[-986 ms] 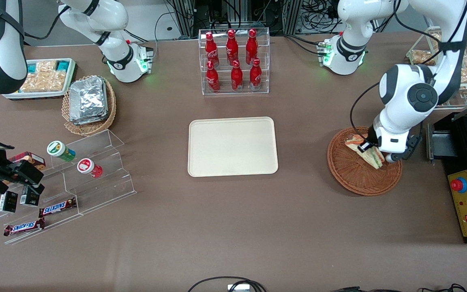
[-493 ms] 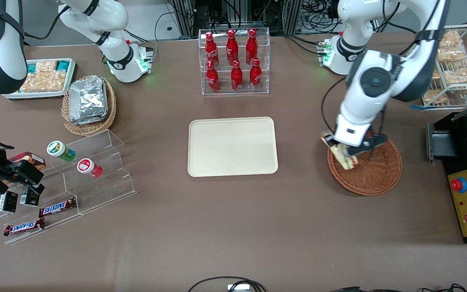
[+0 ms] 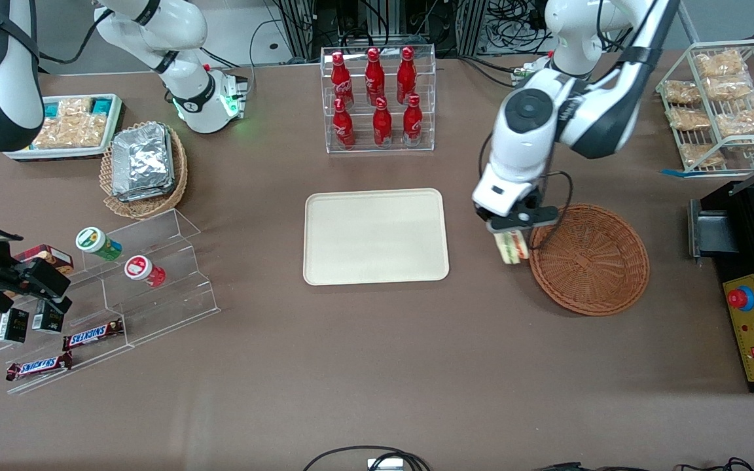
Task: Place sandwich from basket to tray
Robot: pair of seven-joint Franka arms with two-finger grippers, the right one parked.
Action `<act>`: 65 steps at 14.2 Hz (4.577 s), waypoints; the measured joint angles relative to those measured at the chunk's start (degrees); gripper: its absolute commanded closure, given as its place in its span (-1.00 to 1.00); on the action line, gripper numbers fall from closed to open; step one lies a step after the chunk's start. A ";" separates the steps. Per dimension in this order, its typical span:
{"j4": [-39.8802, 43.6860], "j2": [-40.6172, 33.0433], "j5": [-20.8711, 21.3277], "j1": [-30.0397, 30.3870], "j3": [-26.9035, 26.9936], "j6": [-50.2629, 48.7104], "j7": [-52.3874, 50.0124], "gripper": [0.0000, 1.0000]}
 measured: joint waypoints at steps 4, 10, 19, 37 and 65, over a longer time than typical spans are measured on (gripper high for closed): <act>1.21 5.38 5.31 -5.41 -0.55 0.32 -3.50 1.00; 2.22 14.76 10.96 -11.24 -0.60 6.40 -9.43 1.00; 4.76 27.16 18.35 -15.68 -0.56 9.24 -15.55 1.00; 16.23 27.81 16.92 -12.41 0.09 4.30 -18.72 -0.98; 36.36 12.79 -1.70 21.91 0.11 -35.44 24.90 -0.98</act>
